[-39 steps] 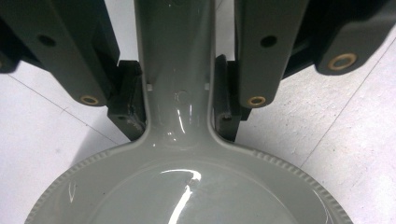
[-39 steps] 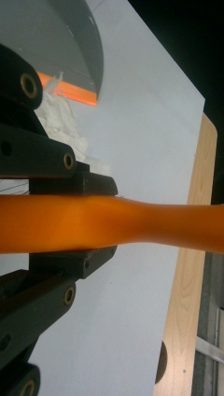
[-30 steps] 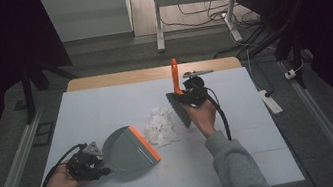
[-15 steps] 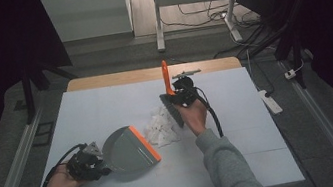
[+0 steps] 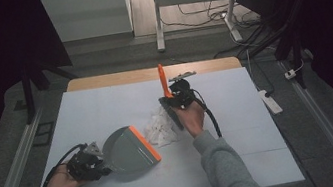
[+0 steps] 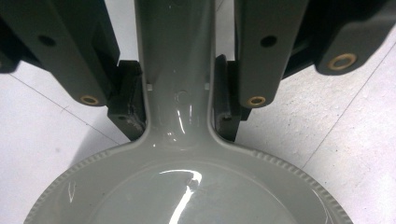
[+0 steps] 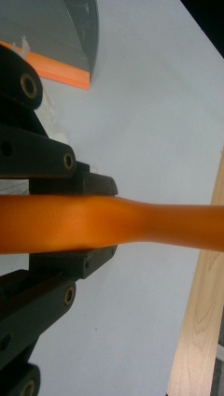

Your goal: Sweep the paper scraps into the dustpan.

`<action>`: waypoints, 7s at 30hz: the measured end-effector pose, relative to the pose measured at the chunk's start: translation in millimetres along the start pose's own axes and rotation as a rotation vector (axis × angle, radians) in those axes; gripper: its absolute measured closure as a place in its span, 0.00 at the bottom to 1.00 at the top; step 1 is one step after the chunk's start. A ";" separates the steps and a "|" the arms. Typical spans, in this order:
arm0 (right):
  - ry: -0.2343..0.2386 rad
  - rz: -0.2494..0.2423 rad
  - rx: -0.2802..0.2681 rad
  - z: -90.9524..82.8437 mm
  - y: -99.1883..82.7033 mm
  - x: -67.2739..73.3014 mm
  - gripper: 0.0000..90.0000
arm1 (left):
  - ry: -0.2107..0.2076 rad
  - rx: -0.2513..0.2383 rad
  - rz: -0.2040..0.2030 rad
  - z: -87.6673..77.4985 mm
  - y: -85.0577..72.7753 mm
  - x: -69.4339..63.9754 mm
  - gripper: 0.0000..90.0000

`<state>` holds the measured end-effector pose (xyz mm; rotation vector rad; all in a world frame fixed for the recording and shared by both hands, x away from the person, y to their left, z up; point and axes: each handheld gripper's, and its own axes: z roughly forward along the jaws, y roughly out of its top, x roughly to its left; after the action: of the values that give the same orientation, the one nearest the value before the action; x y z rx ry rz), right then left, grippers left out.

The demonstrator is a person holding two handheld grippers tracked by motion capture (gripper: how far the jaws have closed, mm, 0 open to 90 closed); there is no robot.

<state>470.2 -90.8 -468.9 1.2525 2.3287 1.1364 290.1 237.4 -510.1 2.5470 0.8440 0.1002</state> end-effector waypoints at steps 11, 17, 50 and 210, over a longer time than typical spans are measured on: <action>0.049 -0.075 0.032 9.8 -3.6 33.3 0.78 | 0.001 0.001 -0.004 0.7 1.3 -1.3 0.69; 0.080 -0.110 0.038 13.2 -6.1 50.8 0.78 | 0.001 -0.002 -0.004 1.6 2.4 -2.0 0.69; 0.301 -0.105 -0.041 -5.4 -8.5 101.9 0.78 | -0.002 0.002 -0.009 3.4 3.7 -1.7 0.69; 0.158 -0.128 -0.027 9.3 19.0 51.9 0.77 | -0.011 0.023 -0.017 8.8 5.6 -2.2 0.69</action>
<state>455.7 -38.7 -454.4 1.0215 2.4579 1.2592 293.2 228.7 -515.4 2.5582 0.8675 0.0712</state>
